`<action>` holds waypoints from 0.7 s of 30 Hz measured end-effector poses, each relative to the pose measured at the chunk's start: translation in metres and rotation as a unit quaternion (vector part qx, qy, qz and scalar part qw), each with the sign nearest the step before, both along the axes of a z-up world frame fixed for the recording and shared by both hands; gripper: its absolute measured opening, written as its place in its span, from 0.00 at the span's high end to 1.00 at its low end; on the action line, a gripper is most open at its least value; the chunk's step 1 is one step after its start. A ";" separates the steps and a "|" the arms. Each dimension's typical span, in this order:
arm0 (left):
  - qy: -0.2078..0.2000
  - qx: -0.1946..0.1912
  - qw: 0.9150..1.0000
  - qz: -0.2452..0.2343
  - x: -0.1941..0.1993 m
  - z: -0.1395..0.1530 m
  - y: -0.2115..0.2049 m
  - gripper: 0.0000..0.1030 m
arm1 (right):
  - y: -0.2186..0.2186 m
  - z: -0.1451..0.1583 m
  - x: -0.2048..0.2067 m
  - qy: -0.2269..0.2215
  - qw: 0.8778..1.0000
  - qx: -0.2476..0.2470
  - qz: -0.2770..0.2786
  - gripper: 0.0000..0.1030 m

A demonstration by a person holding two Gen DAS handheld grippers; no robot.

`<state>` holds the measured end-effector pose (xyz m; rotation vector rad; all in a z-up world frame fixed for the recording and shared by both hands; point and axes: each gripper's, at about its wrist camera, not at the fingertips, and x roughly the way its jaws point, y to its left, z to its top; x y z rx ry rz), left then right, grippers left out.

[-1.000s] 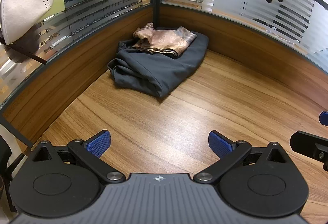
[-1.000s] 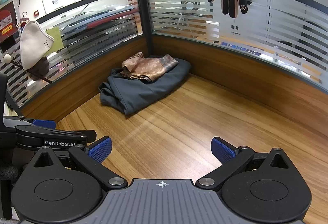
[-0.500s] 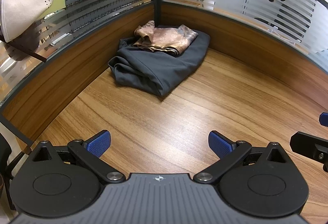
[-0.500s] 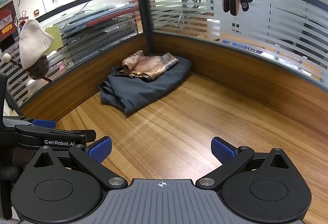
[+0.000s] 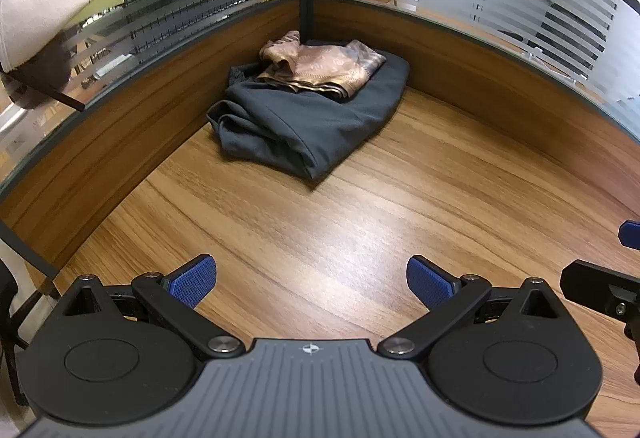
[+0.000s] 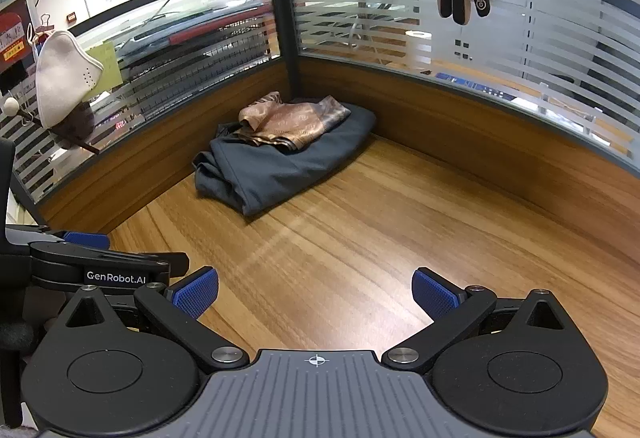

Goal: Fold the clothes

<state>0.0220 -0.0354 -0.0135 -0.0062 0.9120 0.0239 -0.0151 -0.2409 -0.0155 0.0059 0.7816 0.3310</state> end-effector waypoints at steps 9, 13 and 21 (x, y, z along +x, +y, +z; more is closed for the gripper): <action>0.015 -0.006 1.000 0.015 0.013 -0.021 0.018 0.01 | 0.002 -0.011 0.027 0.032 0.999 -0.003 -0.003 0.00; 0.018 -0.002 1.000 0.019 0.023 -0.031 0.029 0.01 | 0.009 -0.019 0.053 0.042 0.999 -0.013 0.008 0.00; 0.024 0.012 0.999 0.029 0.054 -0.048 0.043 0.01 | 0.036 -0.028 0.131 0.027 0.997 -0.042 0.054 0.01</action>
